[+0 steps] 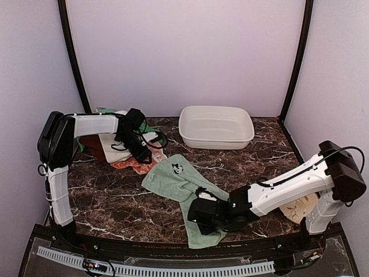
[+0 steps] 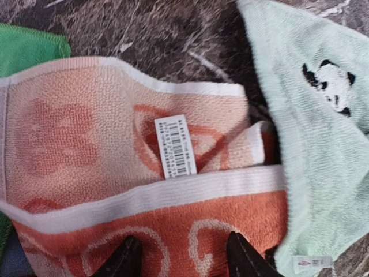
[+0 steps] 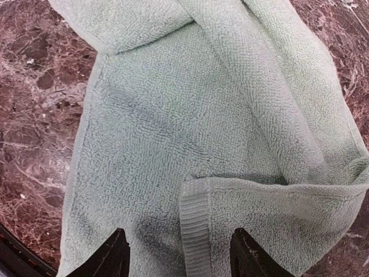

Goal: Roll the towels
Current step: Adjust the towel from the towel pile, then pick up the towel from the center of the board.

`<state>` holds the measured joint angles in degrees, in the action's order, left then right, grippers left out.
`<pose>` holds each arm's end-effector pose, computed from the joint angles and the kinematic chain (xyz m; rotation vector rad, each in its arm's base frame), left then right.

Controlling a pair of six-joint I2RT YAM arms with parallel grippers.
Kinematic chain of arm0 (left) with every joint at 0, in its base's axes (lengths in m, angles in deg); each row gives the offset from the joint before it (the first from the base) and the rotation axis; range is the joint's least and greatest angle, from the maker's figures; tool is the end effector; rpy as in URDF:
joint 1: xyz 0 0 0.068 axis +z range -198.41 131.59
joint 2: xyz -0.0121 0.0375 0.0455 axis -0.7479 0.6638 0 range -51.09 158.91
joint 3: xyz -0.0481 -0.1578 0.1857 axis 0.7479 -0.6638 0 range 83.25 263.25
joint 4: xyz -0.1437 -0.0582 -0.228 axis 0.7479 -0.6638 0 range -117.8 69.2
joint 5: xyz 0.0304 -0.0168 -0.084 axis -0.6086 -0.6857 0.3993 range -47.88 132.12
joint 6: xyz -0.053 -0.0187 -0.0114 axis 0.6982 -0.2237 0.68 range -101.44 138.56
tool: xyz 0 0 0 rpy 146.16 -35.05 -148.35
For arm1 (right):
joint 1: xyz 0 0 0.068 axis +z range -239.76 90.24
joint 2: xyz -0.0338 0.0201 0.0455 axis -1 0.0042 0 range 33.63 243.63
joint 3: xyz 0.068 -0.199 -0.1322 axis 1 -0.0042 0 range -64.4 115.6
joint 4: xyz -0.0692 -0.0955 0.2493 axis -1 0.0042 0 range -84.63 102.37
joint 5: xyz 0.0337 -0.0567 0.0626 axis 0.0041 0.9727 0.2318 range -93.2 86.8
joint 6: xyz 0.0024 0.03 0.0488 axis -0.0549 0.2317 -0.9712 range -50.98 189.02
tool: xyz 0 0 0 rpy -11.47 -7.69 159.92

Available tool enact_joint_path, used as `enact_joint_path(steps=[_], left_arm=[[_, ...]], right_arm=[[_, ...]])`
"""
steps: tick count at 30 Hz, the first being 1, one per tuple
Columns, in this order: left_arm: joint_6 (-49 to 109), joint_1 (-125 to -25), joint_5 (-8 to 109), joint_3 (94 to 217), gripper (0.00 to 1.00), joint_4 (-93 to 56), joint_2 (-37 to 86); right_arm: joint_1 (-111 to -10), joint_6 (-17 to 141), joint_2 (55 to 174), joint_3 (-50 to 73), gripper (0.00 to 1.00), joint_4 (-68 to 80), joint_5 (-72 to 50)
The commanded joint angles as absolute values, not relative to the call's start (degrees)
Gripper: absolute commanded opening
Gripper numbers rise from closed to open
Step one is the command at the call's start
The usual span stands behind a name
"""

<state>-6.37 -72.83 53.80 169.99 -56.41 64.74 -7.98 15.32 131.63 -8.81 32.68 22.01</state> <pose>0.3874 -0.1848 0.1515 1.1778 2.4158 -0.2720 0.0636 0.3183 0.1148 -0.5294 2.5444 0.2100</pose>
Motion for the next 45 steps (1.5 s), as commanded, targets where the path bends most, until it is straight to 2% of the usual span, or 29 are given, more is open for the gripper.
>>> enact_joint_path(steps=[1,5,10,13,18,22,27,36,39,45], left_arm=[[-5.61,-72.40,47.12,169.13,0.54,-50.65,66.30],[-4.99,-72.45,37.22,169.72,0.53,-43.77,70.01],[-3.43,-70.92,27.71,175.34,0.52,-38.59,73.55],[-1.91,-70.57,30.25,180.92,0.53,-41.33,73.77],[-0.73,-72.62,46.67,184.19,0.56,-50.57,69.84],[-2.07,-76.76,56.86,179.80,0.58,-51.02,66.22],[-1.54,-79.94,62.76,178.41,0.58,-48.23,67.90],[-2.33,-81.78,62.28,184.82,0.52,-46.58,77.22],[-0.69,-80.80,61.79,182.46,0.51,-41.38,77.56],[-0.04,-80.98,62.18,183.36,0.51,-41.49,79.47]], right_arm=[[-8.72,16.47,132.88,-8.22,0.56,31.69,23.03],[-10.19,16.05,133.45,-9.37,0.46,29.08,23.02],[-11.01,15.46,132.03,-11.16,0.25,26.41,22.83],[-10.99,14.40,129.85,-13.45,0.15,25.93,22.43],[-10.98,12.25,124.50,-18.64,0.01,23.69,21.84],[-11.30,11.76,119.35,-22.28,0.00,20.74,21.20],[-12.46,10.26,112.24,-27.88,0.00,15.12,19.45],[-14.24,4.28,97.82,-35.92,0.00,16.75,20.14],[-14.35,3.50,95.36,-36.72,0.00,18.61,20.32],[-14.50,3.25,93.55,-36.84,0.00,20.21,20.16]])
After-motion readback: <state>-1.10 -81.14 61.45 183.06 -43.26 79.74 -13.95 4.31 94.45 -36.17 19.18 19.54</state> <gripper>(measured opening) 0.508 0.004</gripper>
